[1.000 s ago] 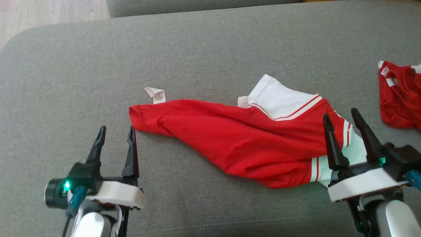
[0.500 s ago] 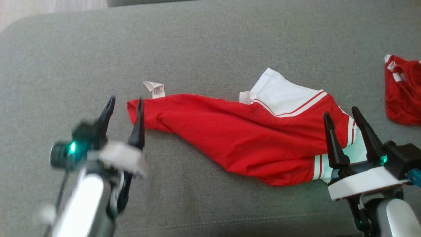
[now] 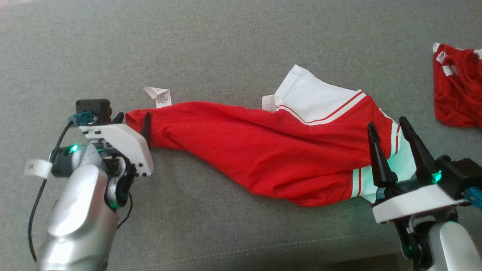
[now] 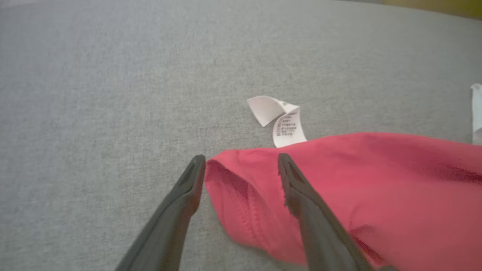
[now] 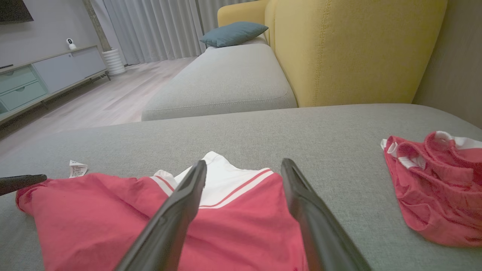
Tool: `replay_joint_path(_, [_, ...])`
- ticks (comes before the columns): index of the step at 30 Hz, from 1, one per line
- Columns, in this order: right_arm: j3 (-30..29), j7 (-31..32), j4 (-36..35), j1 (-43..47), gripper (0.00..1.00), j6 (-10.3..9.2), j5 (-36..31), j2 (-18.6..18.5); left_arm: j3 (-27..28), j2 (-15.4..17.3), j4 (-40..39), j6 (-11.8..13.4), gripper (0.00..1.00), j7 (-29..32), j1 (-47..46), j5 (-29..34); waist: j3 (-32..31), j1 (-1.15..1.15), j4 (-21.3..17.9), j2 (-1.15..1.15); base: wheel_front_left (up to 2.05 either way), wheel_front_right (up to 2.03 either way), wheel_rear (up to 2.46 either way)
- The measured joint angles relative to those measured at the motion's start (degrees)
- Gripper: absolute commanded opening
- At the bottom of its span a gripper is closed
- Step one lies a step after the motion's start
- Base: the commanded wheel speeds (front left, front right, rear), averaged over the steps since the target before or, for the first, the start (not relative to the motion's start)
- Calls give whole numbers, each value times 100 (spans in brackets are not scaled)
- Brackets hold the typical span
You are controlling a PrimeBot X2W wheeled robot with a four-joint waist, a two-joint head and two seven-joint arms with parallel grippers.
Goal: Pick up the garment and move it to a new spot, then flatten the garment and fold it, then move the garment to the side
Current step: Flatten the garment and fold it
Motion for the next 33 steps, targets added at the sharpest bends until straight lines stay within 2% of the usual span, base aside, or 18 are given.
replay_joint_path(6, [32, -4, 30, -153, 100, 0, 44, 31, 74, 60, 509, 1, 100, 231, -201, -57, 106, 0, -52, 0, 0, 0, 0])
replay_joint_path(7, [42, -7, 48, -181, 100, 1, 49, 31, 74, 70, 560, 0, 92, 246, -257, -57, 114, 0, -61, 0, 0, 0, 0])
replay_joint_path(8, [46, -8, 55, -193, 100, 0, 51, 31, 74, 75, 624, 0, 75, 278, -323, -57, 121, 0, -69, 0, 0, 0, 0])
replay_joint_path(11, [48, -8, 104, -193, 100, 0, 59, 30, 70, 112, 806, -78, 0, 372, -479, -94, 133, 0, -93, 0, 0, 0, 0])
replay_joint_path(19, [65, 188, 178, -284, 100, 0, 159, -114, -60, 149, 1057, -197, 0, 463, -658, -104, 142, 0, -115, 0, 0, 0, 0])
replay_joint_path(26, [506, 1037, 720, -1371, 100, 0, 671, -854, -174, 122, 1077, -240, 0, 330, -740, -77, 186, 0, 3, 0, 0, 0, 0])
replay_joint_path(33, [1281, 1749, 1664, -2761, 100, 0, 1280, -1399, -385, -188, 1135, -253, 0, 158, -1041, -46, 375, 0, 383, 0, 0, 0, 0])
